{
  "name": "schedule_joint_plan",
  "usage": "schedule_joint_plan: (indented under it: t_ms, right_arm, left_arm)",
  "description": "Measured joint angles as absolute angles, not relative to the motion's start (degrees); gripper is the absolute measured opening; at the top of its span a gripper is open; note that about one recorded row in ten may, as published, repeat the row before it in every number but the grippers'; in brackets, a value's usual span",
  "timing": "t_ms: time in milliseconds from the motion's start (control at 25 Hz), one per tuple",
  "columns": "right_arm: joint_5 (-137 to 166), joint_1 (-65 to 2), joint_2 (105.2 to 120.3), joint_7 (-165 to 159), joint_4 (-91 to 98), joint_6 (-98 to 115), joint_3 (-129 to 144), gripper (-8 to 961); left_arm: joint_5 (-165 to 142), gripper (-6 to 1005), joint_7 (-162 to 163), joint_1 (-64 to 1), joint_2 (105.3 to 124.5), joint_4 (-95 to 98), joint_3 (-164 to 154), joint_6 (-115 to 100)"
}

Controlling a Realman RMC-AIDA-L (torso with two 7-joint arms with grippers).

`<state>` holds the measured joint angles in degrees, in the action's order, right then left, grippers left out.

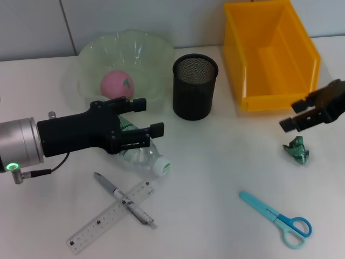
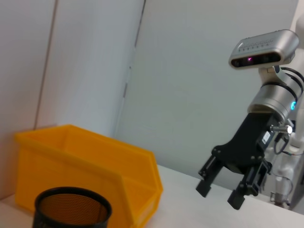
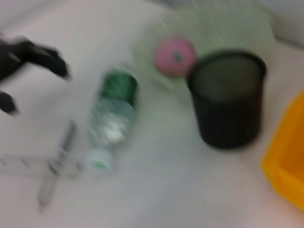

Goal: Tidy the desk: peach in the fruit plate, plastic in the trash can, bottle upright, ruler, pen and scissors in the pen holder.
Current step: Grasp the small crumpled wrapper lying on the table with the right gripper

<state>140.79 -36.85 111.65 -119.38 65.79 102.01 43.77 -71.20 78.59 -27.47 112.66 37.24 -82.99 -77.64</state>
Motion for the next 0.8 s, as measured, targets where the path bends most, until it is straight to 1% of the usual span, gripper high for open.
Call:
schedule_joint_plan:
  t_ms: [40,80,160,200,240,280,320,360,400,440,480,520,560,600,640,680,800]
  right_arm:
    - [140.8,-36.8,111.65,-119.4,65.8,102.0,43.8,653]
    - [145.4,-38.0,111.93,-122.8,67.1,102.0,46.3,653]
    - [147.5,-38.5,112.18,-124.0,67.4,102.0,47.3,652]
    - [151.1,-39.3,112.82,-125.6,67.8,101.8,48.8,652]
    - [151.1,-39.3,112.82,-125.6,67.8,101.8,48.8,652]
    - [153.7,-39.9,113.51,-126.3,67.8,101.4,49.5,651]
    - [153.7,-39.9,113.51,-126.3,67.8,101.4,49.5,651]
    - [154.9,-40.0,113.76,-126.4,67.8,101.0,49.7,651]
    - [157.1,-40.2,114.39,-126.5,67.7,100.0,50.3,650]
    - [157.1,-40.2,114.39,-126.5,67.7,100.0,50.3,650]
    - [158.4,-40.3,115.13,-126.2,67.4,98.8,50.7,650]
    - [158.4,-40.3,115.13,-126.2,67.4,98.8,50.7,649]
    - [158.9,-40.2,115.44,-125.8,67.2,98.1,51.1,649]
    - [159.1,-39.7,116.09,-125.1,66.9,96.5,52.2,649]
    - [159.1,-39.7,116.09,-125.1,66.9,96.5,52.2,648]
    - [159.2,-39.3,116.48,-124.8,66.2,94.9,53.4,648]
    - [159.2,-39.1,116.60,-124.7,64.5,93.0,54.6,647]
  left_arm:
    - [-71.2,808,78.6,-27.5,112.66,37.2,-83.0,-77.6]
    - [-73.1,808,78.5,-27.4,113.37,37.2,-80.6,-77.8]
    - [-73.1,808,78.5,-27.4,113.37,37.2,-80.6,-77.8]
    - [-73.1,808,78.5,-27.4,113.37,37.2,-80.6,-77.8]
    - [-73.1,808,78.5,-27.4,113.37,37.2,-80.6,-77.8]
    - [-76.2,808,78.5,-27.3,114.14,37.6,-78.1,-78.0]
    - [-76.2,808,78.5,-27.3,114.14,37.6,-78.1,-78.0]
    - [-76.6,808,78.7,-27.6,114.16,37.6,-78.1,-78.0]
    - [-76.6,808,78.7,-27.6,114.16,37.6,-78.1,-78.0]
    - [-76.6,808,78.7,-27.6,114.16,37.6,-78.1,-78.0]
    - [-76.6,808,78.7,-27.7,114.17,37.5,-78.1,-78.0]
    - [-76.8,808,78.8,-27.8,114.16,37.5,-77.7,-77.8]
    - [-76.8,808,78.8,-27.8,114.16,37.5,-77.7,-77.8]
    - [-76.9,808,78.8,-27.8,114.19,37.5,-77.5,-77.7]
    - [-76.9,809,78.8,-27.8,114.19,37.5,-77.5,-77.7]
    - [-77.0,809,78.8,-28.0,114.20,37.5,-77.4,-77.6]
    - [-77.0,809,78.8,-28.0,114.20,37.4,-77.3,-77.6]
